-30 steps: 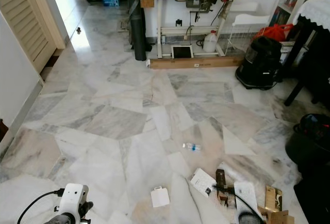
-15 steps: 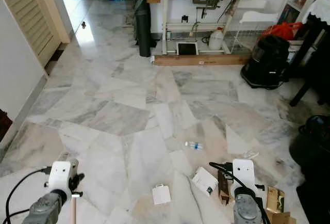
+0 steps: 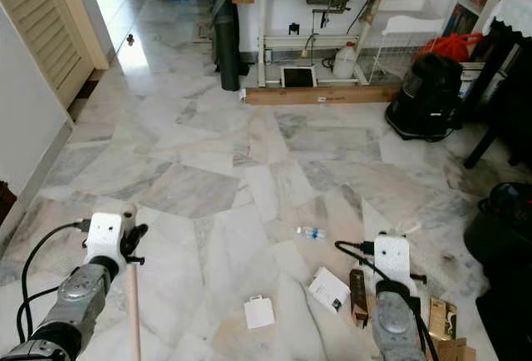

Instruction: Sweep floor

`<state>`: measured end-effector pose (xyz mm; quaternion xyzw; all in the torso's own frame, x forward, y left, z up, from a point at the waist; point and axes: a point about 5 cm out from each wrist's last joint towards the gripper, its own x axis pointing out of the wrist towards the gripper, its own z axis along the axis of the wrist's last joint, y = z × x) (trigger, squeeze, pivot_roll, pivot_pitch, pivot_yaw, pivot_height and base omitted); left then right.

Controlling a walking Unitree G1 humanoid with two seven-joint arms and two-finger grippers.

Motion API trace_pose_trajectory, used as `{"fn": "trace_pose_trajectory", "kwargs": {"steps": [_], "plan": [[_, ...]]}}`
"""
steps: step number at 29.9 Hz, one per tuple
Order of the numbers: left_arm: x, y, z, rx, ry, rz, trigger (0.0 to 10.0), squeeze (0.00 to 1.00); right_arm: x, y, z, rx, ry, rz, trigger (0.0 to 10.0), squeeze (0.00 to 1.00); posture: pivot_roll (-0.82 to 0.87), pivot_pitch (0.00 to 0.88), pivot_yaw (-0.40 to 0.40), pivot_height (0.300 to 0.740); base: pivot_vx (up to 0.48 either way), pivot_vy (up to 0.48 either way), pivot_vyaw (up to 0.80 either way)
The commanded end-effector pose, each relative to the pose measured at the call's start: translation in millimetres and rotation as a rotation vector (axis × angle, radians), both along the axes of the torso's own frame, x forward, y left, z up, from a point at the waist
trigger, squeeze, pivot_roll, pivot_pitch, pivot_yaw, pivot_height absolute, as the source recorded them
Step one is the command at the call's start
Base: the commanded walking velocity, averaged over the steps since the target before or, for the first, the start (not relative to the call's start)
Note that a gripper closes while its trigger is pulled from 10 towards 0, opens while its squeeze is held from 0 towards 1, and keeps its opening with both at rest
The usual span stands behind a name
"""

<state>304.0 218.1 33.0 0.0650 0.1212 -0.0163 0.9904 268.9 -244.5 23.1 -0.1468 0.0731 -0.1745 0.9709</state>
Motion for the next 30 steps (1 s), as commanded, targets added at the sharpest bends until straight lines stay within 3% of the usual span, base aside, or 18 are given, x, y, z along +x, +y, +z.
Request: {"fn": "trace_pose_trajectory", "kwargs": {"steps": [1,7,22,30], "plan": [[7.3,-6.0,10,0.005,-0.054,-0.034,10.0,0.00,8.5,-1.0,13,-0.015,-0.070,0.001,10.0,0.00,-0.10,0.000,-0.013,0.740,0.000,0.000,0.00],[11.7,-13.8,18,-0.007,-0.095,-0.076,10.0,0.00,11.5,9.1,9,0.026,-0.061,0.015,10.0,0.00,-0.10,0.000,-0.010,0.740,0.000,0.000,0.00],[20.6,-18.0,37,-0.045,-0.179,-0.100,10.0,0.00,12.1,14.4,2,0.061,-0.028,0.008,10.0,0.00,-0.07,0.003,0.012,0.740,0.000,0.000,0.00],[25.5,-25.3,47,-0.092,-0.236,-0.102,10.0,0.00,19.8,11.6,15,0.092,-0.106,0.001,10.0,0.00,-0.07,0.003,0.014,0.740,0.000,0.000,0.00]]}}
